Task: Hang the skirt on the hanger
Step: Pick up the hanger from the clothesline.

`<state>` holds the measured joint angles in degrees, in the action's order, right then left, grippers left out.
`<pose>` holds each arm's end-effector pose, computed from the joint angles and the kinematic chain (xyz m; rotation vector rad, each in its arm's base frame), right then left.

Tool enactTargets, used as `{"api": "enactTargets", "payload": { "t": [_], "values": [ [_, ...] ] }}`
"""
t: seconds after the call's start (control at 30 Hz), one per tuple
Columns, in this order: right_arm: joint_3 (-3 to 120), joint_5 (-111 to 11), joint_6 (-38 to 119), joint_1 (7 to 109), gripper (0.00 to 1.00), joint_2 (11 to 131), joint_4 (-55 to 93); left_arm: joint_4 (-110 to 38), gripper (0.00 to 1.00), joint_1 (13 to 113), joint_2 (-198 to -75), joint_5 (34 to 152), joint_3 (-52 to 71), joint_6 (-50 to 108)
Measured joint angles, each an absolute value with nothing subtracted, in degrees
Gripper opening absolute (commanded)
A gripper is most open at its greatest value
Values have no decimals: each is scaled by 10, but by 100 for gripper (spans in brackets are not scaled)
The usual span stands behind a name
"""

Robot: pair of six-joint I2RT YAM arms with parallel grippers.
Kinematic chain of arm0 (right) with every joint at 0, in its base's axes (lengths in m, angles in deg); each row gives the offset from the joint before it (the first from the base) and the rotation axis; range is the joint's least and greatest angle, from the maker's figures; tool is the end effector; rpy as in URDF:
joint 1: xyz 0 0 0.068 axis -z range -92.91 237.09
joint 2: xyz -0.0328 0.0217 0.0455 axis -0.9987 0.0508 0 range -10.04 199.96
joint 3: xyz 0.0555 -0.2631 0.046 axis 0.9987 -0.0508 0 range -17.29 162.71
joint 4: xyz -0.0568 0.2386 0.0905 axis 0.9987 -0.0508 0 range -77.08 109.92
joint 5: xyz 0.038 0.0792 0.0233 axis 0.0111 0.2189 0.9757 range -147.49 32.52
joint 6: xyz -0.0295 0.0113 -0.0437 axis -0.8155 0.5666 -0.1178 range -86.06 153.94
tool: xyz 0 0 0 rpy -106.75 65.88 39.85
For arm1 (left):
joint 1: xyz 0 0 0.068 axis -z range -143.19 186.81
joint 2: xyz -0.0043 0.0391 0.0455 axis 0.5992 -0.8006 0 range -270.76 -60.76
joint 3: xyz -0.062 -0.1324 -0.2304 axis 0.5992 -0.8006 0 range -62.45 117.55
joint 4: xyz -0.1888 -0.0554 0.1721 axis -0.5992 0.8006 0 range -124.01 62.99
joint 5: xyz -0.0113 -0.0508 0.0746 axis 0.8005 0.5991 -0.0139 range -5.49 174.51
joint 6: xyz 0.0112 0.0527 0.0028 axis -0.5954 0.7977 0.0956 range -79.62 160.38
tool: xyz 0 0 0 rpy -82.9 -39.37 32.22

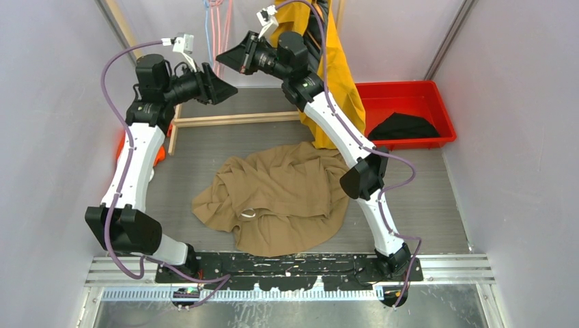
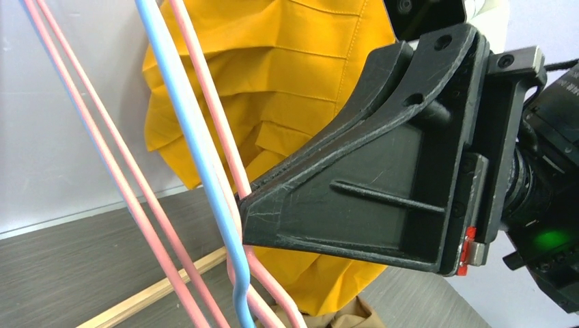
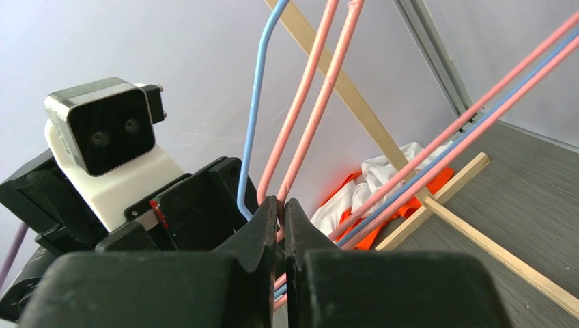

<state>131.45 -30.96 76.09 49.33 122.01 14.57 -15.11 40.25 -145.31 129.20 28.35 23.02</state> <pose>0.3997 0.3297 0.4582 -0.3742 1.5178 1.4492 0.3268 -0.0448 0.4409 0.3562 1.7913 -0.9521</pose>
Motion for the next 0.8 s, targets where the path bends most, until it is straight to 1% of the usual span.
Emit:
{"api": "enactTargets", "payload": {
  "t": [0.1, 0.17, 0.2, 0.23, 0.27, 0.3, 0.33, 0.8],
  "values": [
    [1308, -310, 760, 493, 1, 1220, 153, -143, 57, 398, -1447, 1280, 284, 230],
    [1308, -310, 759, 494, 1, 1220, 152, -139, 61, 395, -1444, 1274, 284, 230],
    [1308, -310, 758, 494, 1, 1220, 152, -138, 67, 393, -1443, 1272, 284, 230],
    [1308, -310, 756, 494, 1, 1220, 151, -136, 82, 392, -1441, 1269, 284, 229],
    [1308, -310, 753, 494, 1, 1220, 151, -134, 94, 391, -1440, 1266, 284, 228],
    [1308, -310, 749, 494, 1, 1220, 149, -133, 98, 389, -1438, 1263, 284, 226],
    [1308, -311, 745, 495, 1, 1219, 148, -131, 100, 387, -1437, 1261, 284, 227],
    [1299, -317, 708, 500, 1, 1185, 106, -114, 99, 354, -1409, 1256, 284, 197]
  ]
}}
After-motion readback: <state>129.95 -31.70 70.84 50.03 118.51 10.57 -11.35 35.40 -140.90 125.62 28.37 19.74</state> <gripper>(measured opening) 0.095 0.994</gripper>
